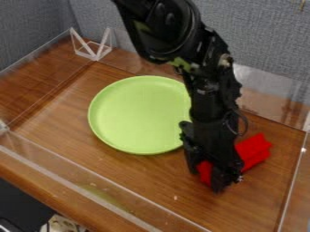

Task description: Put the red object on the right side

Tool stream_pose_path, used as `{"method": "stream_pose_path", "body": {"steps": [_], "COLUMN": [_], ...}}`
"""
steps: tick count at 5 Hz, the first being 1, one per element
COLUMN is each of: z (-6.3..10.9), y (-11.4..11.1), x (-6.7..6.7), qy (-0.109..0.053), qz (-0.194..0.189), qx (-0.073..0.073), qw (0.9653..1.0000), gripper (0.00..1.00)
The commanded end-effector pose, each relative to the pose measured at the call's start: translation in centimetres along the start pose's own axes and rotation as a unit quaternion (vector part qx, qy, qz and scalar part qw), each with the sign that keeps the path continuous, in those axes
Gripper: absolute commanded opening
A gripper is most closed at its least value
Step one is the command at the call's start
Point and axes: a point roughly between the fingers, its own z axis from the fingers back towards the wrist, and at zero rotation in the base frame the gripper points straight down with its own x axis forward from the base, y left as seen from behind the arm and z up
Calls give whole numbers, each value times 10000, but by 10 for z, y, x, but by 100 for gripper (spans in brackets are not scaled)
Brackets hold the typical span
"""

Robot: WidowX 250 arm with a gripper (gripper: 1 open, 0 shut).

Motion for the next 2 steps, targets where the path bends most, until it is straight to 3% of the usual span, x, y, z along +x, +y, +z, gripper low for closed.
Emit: {"method": "stream_pose_path", "body": {"steps": [1,2], "z": [3,5], "y": [-7,-3], "x": [1,3], "qy": [4,55], "qz": [280,307], "qx": [-32,-83], "qw": [9996,9995], "gripper": [0,0]}}
